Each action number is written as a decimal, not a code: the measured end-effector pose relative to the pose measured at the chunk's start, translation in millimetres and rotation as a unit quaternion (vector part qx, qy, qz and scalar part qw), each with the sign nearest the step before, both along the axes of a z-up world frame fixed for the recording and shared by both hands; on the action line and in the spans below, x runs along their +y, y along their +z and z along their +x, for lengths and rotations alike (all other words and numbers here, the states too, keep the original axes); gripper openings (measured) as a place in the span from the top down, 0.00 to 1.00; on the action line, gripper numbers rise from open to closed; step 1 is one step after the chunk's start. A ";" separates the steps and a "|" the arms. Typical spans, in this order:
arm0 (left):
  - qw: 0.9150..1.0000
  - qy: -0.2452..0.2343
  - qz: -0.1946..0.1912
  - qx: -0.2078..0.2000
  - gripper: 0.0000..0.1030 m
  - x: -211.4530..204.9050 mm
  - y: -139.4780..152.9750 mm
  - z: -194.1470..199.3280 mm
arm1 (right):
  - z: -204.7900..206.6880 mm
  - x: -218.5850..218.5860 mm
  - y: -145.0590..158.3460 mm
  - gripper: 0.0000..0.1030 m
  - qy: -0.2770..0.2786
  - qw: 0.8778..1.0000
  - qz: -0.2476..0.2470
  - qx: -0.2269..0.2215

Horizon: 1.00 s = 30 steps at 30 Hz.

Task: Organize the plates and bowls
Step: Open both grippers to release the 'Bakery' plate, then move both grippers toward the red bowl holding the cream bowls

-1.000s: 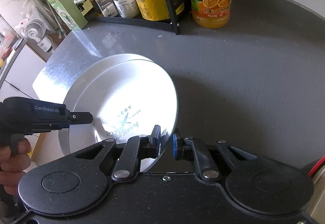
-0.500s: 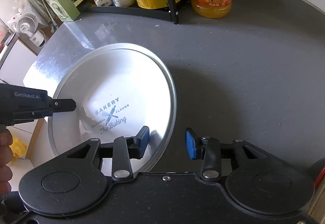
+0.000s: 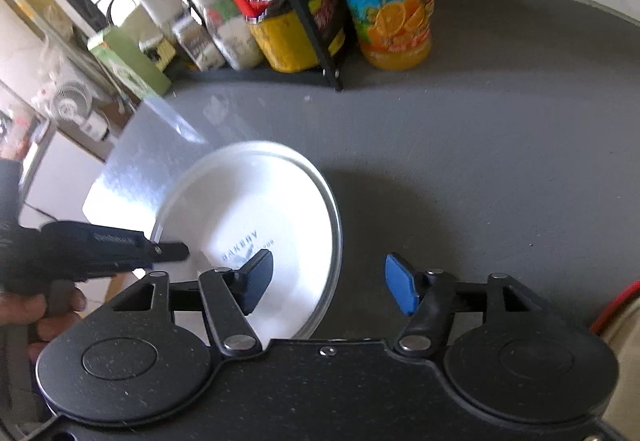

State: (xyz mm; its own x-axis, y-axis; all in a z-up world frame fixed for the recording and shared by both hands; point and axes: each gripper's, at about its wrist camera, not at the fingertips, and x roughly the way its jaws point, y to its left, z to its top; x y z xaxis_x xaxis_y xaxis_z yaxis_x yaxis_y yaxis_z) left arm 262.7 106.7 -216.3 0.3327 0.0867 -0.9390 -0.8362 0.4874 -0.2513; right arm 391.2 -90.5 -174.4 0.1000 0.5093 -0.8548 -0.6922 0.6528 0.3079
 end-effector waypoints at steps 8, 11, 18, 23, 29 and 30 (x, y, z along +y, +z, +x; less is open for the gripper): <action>0.998 -0.023 0.060 0.019 0.38 -13.0 35.0 8.1 | 7.1 -29.3 31.8 0.24 -0.004 0.999 0.042 -0.010; 0.997 -0.027 0.072 0.006 0.35 -20.4 49.5 10.3 | 10.1 -42.2 41.5 0.18 -0.012 0.998 0.057 -0.011; 0.994 -0.069 0.079 -0.042 0.23 -60.1 79.3 35.7 | 18.5 -95.1 68.4 0.04 -0.051 0.994 0.088 -0.039; 0.989 -0.111 0.056 -0.075 0.19 -99.1 92.1 67.2 | 26.5 -141.8 76.4 0.01 -0.096 0.990 0.086 -0.054; 0.980 -0.171 0.043 -0.095 0.19 -150.5 95.2 104.9 | 32.6 -191.4 71.8 0.01 -0.147 0.985 0.066 -0.068; 0.977 -0.183 0.044 -0.096 0.19 -159.1 96.0 109.8 | 33.7 -200.0 69.8 0.01 -0.156 0.983 0.063 -0.068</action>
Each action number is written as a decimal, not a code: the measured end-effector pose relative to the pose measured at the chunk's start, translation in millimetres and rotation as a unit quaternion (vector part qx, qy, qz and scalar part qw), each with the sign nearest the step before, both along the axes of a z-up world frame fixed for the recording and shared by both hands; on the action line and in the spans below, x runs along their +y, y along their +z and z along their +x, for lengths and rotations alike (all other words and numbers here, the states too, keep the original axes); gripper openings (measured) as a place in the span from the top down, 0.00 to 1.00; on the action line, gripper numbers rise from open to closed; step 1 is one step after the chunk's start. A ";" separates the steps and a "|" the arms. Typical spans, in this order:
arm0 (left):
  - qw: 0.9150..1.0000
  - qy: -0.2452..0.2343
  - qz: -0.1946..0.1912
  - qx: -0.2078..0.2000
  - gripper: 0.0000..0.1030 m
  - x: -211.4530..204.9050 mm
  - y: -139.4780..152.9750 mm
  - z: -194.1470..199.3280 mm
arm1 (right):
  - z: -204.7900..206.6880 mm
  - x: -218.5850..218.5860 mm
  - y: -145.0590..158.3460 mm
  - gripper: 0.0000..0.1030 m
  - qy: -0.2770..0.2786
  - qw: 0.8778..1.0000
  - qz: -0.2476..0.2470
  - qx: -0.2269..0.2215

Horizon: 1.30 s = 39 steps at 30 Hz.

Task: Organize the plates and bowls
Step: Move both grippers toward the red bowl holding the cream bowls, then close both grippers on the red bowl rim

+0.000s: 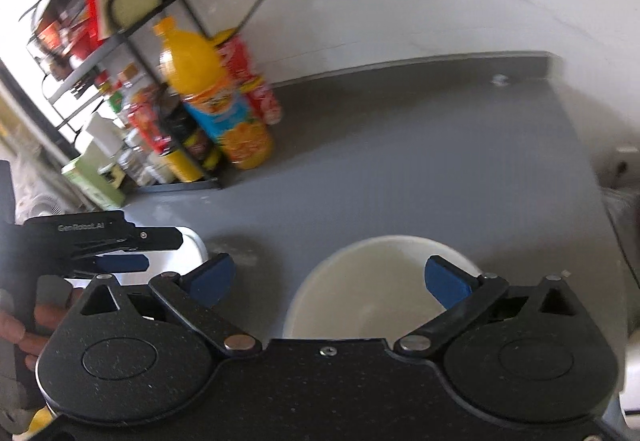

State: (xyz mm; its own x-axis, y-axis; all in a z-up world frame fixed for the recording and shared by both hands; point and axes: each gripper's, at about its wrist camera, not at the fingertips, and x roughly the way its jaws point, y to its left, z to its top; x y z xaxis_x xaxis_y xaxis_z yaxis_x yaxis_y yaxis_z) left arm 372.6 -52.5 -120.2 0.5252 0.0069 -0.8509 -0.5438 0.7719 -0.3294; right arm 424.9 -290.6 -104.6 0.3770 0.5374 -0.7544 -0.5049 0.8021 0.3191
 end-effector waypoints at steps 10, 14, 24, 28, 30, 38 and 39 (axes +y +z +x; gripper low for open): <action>0.998 -0.068 -0.016 0.012 0.19 -67.0 -17.6 34.3 | 5.5 -57.6 -26.2 0.01 -0.059 0.998 -0.014 0.028; 0.996 -0.081 0.009 0.030 0.19 -86.6 -28.0 42.2 | 9.7 -71.5 -42.3 0.01 -0.073 0.996 -0.021 0.049; 0.993 -0.093 -0.001 0.076 0.24 -108.2 -60.2 50.8 | 12.4 -80.3 -74.1 0.09 -0.068 0.993 -0.026 0.089; 0.992 -0.094 -0.007 0.087 0.36 -111.6 -71.5 52.8 | 15.1 -77.9 -86.8 0.19 -0.063 0.992 -0.033 0.102; 0.991 -0.095 -0.003 0.089 0.44 -113.5 -75.1 53.6 | 16.5 -77.4 -92.6 0.27 -0.062 0.992 -0.033 0.109; 0.991 -0.086 -0.018 0.100 0.70 -115.0 -82.2 54.5 | 16.8 -70.4 -103.5 0.63 -0.038 0.991 -0.044 0.117; 0.991 -0.086 -0.020 0.100 0.70 -114.5 -81.8 54.3 | 16.0 -69.6 -102.8 0.66 -0.034 0.992 -0.048 0.112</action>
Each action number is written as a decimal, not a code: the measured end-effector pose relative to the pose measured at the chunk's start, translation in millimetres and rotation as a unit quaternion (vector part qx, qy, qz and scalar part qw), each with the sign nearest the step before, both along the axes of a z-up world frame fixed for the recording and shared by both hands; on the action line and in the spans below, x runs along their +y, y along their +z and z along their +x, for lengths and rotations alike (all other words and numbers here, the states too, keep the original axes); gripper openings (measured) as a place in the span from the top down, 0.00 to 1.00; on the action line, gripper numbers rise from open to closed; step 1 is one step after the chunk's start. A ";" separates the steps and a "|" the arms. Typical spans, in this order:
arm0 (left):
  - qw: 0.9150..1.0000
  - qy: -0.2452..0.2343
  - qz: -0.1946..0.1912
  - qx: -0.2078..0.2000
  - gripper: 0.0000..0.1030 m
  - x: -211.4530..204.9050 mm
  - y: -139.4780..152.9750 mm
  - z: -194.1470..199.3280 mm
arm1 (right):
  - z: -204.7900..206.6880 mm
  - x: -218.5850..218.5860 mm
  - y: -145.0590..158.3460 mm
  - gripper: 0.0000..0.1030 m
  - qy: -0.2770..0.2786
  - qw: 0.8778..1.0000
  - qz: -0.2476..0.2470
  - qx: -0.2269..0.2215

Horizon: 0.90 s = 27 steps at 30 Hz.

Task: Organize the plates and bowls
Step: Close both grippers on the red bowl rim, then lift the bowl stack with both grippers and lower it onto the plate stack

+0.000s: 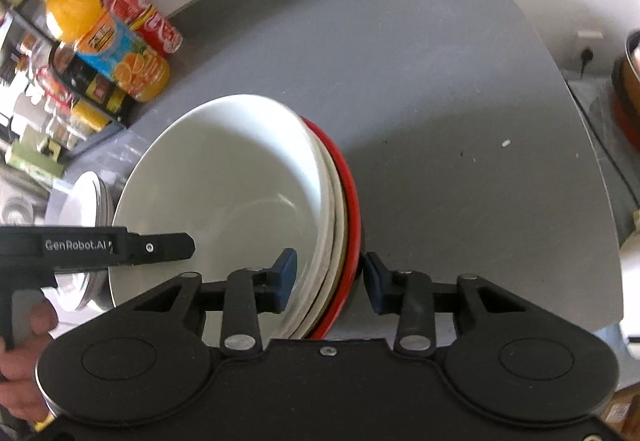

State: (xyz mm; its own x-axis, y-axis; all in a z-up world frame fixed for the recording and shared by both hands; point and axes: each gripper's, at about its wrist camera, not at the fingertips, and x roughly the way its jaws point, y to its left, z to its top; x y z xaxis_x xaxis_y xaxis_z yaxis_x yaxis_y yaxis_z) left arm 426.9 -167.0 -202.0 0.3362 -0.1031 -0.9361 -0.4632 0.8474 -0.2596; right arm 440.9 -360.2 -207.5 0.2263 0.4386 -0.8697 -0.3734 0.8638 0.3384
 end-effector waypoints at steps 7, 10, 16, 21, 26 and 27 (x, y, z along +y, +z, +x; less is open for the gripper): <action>1.000 0.005 -0.006 -0.016 0.70 10.3 6.6 -6.5 | -5.3 2.8 10.0 0.69 -0.001 1.000 0.006 -0.021; 1.000 0.009 -0.008 -0.024 0.70 18.6 13.4 -9.9 | -6.6 10.3 18.0 0.69 -0.007 1.000 0.010 -0.025; 0.998 0.024 -0.008 -0.049 0.70 49.4 35.1 -27.4 | -13.4 41.3 38.7 0.69 0.009 0.999 0.019 -0.042; 0.996 0.062 -0.004 -0.059 0.70 90.0 50.8 -50.1 | -22.1 85.3 54.7 0.69 0.042 0.997 0.026 -0.054; 0.994 0.094 0.005 -0.063 0.70 132.3 64.6 -73.0 | -33.2 132.4 63.0 0.69 0.074 0.995 0.039 -0.059; 0.993 0.099 0.005 -0.062 0.70 142.1 66.8 -78.7 | -36.9 142.1 64.9 0.69 0.081 0.994 0.040 -0.060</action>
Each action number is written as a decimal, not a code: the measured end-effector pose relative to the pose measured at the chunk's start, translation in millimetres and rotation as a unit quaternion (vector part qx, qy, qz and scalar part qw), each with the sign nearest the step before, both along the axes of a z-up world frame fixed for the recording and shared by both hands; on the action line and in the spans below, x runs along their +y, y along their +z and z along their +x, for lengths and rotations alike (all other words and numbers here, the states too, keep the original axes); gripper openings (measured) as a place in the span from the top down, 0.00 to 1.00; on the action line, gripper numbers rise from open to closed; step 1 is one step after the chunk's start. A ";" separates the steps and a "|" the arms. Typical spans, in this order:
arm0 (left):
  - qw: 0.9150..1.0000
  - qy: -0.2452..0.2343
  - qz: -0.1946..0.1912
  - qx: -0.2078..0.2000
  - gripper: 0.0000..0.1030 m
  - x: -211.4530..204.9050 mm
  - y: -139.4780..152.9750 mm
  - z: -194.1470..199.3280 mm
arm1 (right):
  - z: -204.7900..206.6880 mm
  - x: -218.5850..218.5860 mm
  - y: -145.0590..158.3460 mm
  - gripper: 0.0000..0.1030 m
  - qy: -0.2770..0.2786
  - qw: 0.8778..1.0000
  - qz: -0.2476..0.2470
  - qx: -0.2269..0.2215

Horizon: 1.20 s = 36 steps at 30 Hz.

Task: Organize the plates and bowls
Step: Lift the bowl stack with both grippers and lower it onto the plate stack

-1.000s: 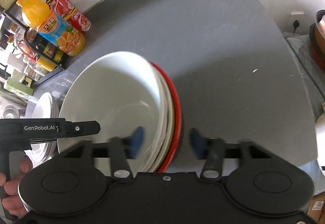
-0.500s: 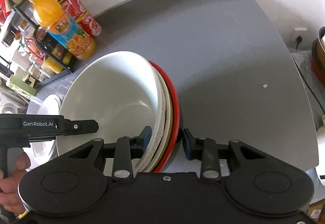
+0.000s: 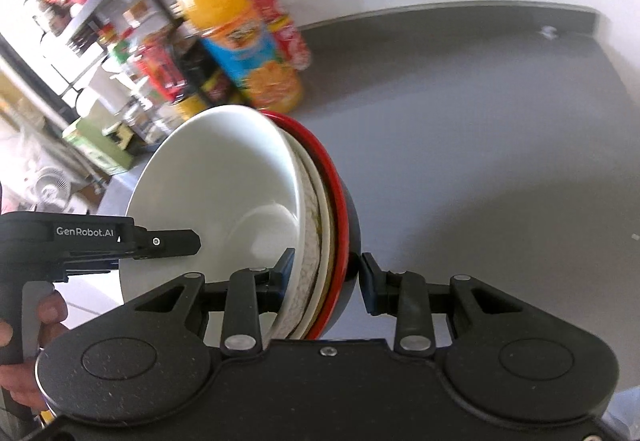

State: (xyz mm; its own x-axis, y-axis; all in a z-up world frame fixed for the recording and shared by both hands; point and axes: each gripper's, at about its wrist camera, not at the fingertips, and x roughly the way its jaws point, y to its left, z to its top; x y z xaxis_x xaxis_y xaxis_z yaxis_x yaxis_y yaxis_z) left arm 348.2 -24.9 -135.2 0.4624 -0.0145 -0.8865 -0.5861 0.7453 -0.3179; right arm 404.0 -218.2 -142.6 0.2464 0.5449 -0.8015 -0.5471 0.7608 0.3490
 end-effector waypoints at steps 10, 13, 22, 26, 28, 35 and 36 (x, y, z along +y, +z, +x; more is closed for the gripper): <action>0.999 0.049 -0.004 -0.006 0.70 72.6 4.6 -56.4 | -28.8 76.4 -3.3 0.70 0.046 0.999 -0.003 0.007; 0.998 0.057 -0.005 -0.003 0.70 86.3 1.0 -66.5 | -36.7 93.6 -8.7 0.70 0.055 0.998 -0.008 0.010; 0.997 0.068 -0.020 0.012 0.70 119.5 -16.7 -80.5 | -47.5 128.6 -21.0 0.70 0.061 0.997 -0.031 0.025; 0.997 0.066 -0.028 0.019 0.70 130.1 -25.4 -81.2 | -47.2 136.6 -28.4 0.70 0.053 0.997 -0.040 0.034; 0.997 0.063 -0.032 0.023 0.70 133.6 -29.1 -80.3 | -47.0 139.3 -31.4 0.70 0.050 0.997 -0.045 0.037; 0.998 0.046 -0.041 0.026 0.70 142.3 -36.2 -74.8 | -44.4 148.9 -39.0 0.70 0.037 0.996 -0.062 0.042; 0.998 0.046 -0.041 0.024 0.70 142.8 -35.7 -73.8 | -43.9 149.5 -40.4 0.70 0.034 0.996 -0.065 0.045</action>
